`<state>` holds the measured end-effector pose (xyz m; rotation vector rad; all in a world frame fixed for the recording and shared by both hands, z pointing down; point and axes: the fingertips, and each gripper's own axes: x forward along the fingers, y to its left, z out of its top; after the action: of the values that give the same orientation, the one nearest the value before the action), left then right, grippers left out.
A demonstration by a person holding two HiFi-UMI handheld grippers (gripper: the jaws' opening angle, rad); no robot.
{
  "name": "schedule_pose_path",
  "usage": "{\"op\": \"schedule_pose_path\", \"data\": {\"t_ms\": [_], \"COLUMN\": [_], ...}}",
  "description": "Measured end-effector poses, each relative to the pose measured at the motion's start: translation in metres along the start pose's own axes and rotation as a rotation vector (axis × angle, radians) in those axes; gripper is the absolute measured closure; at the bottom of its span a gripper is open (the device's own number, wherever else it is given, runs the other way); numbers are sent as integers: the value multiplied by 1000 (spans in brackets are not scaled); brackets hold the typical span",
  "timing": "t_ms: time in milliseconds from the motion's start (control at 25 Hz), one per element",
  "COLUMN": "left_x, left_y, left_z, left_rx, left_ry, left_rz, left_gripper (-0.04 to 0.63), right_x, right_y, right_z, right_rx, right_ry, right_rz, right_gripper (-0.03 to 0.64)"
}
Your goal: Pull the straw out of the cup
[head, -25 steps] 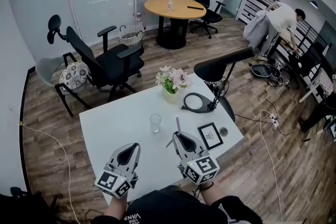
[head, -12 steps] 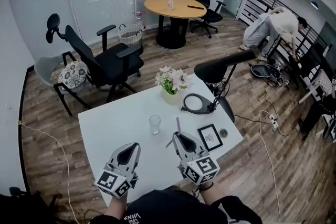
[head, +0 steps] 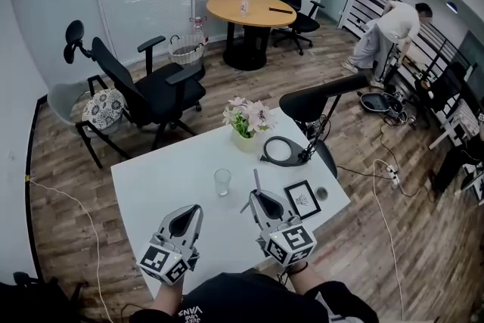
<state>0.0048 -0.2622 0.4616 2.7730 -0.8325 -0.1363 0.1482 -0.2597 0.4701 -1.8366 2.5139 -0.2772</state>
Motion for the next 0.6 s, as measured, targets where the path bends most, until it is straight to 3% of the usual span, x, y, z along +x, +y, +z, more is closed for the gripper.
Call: {"op": "schedule_pose_path", "data": {"t_ms": [600], "left_x": [-3], "left_y": [3], "left_z": [2], "left_rx": [2], "left_ry": [-1], "left_rz": [-3], "left_gripper": [584], "right_x": [3], "right_y": [4], "right_z": [1], "right_rx": [-4], "right_ry": [3], "right_rz": [-2], "right_gripper": [581]}}
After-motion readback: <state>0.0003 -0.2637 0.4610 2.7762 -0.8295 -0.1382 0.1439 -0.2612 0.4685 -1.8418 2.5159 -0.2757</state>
